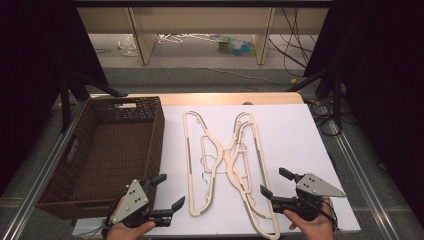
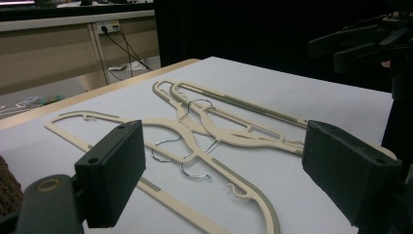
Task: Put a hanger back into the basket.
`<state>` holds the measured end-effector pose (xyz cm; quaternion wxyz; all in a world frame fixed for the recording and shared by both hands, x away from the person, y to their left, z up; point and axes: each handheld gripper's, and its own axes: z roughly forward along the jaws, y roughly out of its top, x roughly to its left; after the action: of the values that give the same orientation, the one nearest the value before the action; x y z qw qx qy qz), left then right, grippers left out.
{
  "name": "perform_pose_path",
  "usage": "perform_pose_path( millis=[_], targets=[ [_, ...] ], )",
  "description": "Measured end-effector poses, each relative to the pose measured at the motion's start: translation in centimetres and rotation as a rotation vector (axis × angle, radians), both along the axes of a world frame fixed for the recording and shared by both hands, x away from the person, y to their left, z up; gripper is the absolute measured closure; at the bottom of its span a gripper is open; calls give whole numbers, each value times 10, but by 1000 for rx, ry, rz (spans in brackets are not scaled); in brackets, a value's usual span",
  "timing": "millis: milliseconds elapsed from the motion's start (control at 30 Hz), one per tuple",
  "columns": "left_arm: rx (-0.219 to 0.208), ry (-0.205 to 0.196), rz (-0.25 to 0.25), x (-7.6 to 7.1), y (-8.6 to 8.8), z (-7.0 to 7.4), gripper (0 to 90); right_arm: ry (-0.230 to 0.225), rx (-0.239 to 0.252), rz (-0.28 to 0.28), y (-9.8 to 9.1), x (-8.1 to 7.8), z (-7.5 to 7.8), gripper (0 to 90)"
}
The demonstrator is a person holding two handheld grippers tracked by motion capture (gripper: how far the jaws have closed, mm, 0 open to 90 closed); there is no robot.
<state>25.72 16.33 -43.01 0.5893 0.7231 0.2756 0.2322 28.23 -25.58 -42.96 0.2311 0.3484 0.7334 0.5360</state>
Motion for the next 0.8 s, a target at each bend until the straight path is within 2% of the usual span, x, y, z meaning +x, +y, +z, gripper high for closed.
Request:
perform_pose_path(
  millis=[133, 200, 300, 333, 367, 467, 500, 533, 567, 600, 667, 700, 767, 800],
  targets=[
    [-4, 5, 2, 0, -1, 0, 159, 12, -9, -6, 0, 0, 0, 173],
    [6, -4, -3, 1, 0, 0, 159, 13, -10, -8, 1, 0, -1, 176],
    [8, -2, -2, 0, -1, 0, 159, 28, -19, -1, 3, 1, -2, 178],
    [9, -2, -2, 0, -1, 0, 159, 52, -35, 6, 5, 2, -3, 178],
    [9, -2, -2, 0, -1, 0, 160, 55, -31, 8, 7, 3, -5, 179],
    [9, -1, -1, 0, -1, -1, 159, 98, -72, 15, 14, 4, -6, 181],
    [9, -1, -1, 0, -1, 0, 160, 96, -70, 24, 18, 6, -7, 181],
    [10, -2, -1, 0, -1, 0, 159, 113, -87, 29, 20, 5, -6, 181],
    [10, -2, -1, 0, -1, 0, 160, 110, -101, 32, 23, 6, -6, 181],
    [10, -1, -1, 0, -1, 0, 160, 129, -116, 46, 26, 7, -6, 181],
    [12, 1, 0, 0, -1, -1, 159, 124, -135, 48, 32, 8, -6, 187],
    [15, 0, -2, 0, -1, -1, 160, 151, -136, 61, 35, 8, -6, 190],
    [11, 2, -2, 0, -1, -1, 160, 150, -150, 61, 37, 10, -6, 190],
    [12, 3, -5, 0, -2, -1, 160, 158, -160, 74, 45, 13, -7, 190]
  ],
)
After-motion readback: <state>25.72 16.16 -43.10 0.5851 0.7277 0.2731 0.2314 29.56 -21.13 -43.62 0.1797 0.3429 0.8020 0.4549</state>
